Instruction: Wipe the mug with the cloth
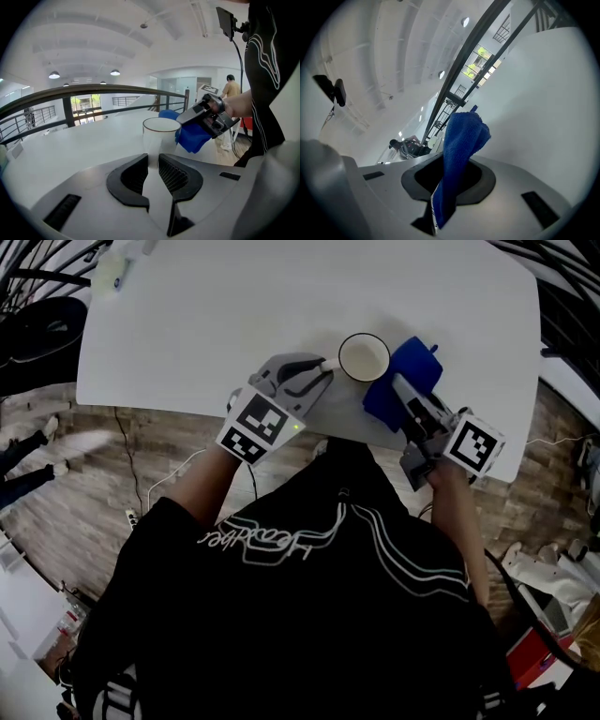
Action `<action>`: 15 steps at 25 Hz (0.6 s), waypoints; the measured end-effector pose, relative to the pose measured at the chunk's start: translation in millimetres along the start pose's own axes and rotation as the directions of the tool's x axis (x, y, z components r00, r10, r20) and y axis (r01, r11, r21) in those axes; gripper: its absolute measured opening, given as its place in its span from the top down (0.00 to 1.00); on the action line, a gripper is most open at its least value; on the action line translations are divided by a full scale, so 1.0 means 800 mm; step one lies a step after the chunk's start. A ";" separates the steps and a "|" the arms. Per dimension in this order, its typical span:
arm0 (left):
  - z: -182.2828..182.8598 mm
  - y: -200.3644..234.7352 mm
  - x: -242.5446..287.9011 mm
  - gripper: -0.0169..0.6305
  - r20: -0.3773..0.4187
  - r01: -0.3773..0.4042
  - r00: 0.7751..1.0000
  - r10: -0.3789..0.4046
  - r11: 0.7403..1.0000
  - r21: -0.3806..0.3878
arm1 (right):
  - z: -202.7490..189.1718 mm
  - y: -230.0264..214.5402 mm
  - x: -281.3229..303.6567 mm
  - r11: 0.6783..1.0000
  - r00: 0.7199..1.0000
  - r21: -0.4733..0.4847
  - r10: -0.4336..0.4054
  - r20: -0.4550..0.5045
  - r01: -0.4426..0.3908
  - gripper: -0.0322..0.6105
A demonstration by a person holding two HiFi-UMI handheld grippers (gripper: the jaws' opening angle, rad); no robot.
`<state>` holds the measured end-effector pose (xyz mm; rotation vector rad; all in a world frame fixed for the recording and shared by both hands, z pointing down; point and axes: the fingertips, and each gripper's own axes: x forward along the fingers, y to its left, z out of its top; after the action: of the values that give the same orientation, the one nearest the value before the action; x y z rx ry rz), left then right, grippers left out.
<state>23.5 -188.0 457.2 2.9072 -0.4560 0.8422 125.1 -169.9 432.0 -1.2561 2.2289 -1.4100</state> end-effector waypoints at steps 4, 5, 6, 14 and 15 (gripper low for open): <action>-0.001 -0.001 0.003 0.85 -0.007 -0.005 1.000 0.005 1.000 0.000 | -0.011 -0.017 0.004 0.998 0.997 -0.034 -0.053 -0.064 0.051 0.87; -0.001 0.000 0.004 0.85 -0.008 -0.008 1.000 0.008 1.000 -0.001 | -0.014 -0.024 0.004 0.996 0.993 -0.045 -0.075 -0.087 0.071 0.87; -0.001 0.001 0.006 0.85 -0.008 -0.011 1.000 0.011 1.000 -0.002 | -0.016 -0.029 0.005 0.995 0.990 -0.057 -0.093 -0.109 0.087 0.86; 0.007 0.004 0.009 0.85 -0.011 -0.019 1.000 0.018 1.000 -0.017 | -0.015 -0.037 0.008 0.988 0.962 -0.103 -0.136 -0.237 0.115 0.87; 0.005 0.006 0.008 0.85 -0.010 -0.019 1.000 0.018 1.000 -0.018 | -0.016 -0.037 0.010 0.989 0.960 -0.102 -0.131 -0.248 0.108 0.87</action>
<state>29.4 -194.6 456.9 2.8855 -0.4878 0.8506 128.8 -172.5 464.6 -1.3246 2.4409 -1.6165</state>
